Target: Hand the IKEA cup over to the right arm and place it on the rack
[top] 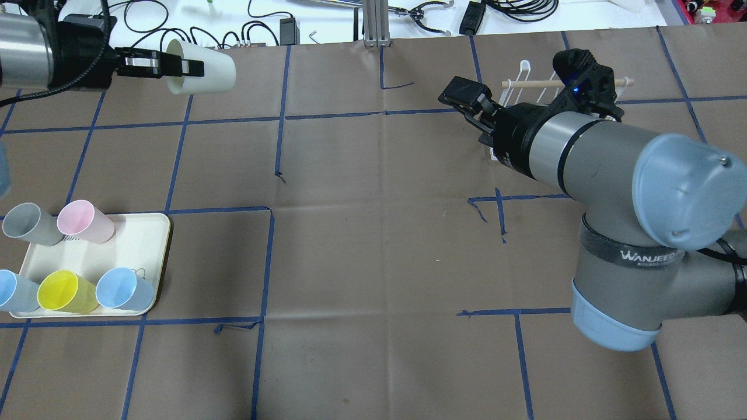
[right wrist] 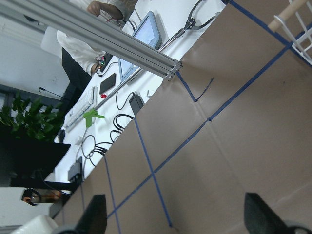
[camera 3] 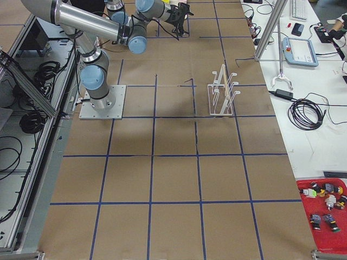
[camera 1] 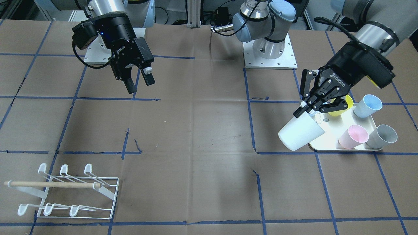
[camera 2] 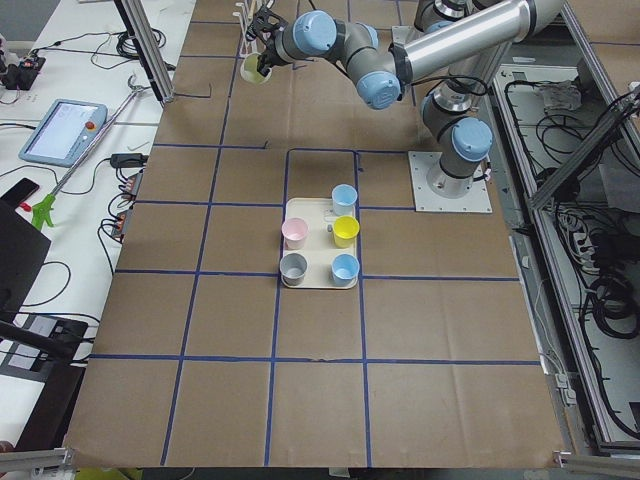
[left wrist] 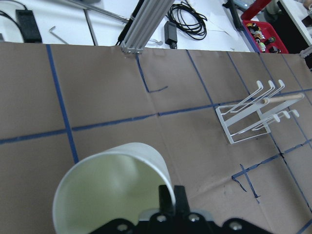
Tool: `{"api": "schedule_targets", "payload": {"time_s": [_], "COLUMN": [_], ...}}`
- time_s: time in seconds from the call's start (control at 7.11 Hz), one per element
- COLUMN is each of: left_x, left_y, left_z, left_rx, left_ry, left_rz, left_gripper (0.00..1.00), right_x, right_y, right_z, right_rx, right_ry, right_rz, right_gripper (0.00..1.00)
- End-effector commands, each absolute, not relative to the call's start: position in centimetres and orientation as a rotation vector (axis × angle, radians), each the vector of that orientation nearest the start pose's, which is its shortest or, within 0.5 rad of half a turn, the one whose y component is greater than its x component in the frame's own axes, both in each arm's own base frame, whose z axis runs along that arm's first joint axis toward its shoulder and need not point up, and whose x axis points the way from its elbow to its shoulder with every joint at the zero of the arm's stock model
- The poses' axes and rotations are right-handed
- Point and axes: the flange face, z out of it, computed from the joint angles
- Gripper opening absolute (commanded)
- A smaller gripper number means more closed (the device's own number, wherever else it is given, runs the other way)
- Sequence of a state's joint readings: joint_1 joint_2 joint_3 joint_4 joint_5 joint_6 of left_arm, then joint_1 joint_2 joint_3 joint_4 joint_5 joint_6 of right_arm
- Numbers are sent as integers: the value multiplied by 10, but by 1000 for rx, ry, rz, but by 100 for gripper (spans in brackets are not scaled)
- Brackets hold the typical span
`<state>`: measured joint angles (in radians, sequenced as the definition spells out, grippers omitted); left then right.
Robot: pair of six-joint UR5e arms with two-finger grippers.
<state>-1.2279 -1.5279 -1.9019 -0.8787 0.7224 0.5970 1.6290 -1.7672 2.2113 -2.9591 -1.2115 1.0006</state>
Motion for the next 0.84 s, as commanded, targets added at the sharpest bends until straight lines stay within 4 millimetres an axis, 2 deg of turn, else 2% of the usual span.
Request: {"api": "schedule_targets", "payload": {"time_s": [0.0, 0.14, 0.42, 0.56, 0.7], "left_x": [-65, -73, -86, -89, -105], "left_y": [-492, -476, -454, -457, -462], "left_z": [412, 394, 378, 366, 345], "left_rx": [-674, -710, -777, -804, -861], "left_ry": [-2172, -2104, -1951, -1904, -1869], "left_rz": [1152, 1203, 1274, 1289, 1293], "left_gripper": [0, 0, 1, 1, 2], "right_x": [198, 201, 206, 208, 210], "right_y": [-389, -387, -394, -406, -416], "right_z": [443, 437, 426, 409, 395], "right_rx": [1064, 1119, 1156, 1168, 1170], "right_ry": [1856, 1805, 1733, 1735, 1703], "right_rz": [-615, -516, -435, -419, -414], "right_gripper": [100, 100, 99, 99, 99]}}
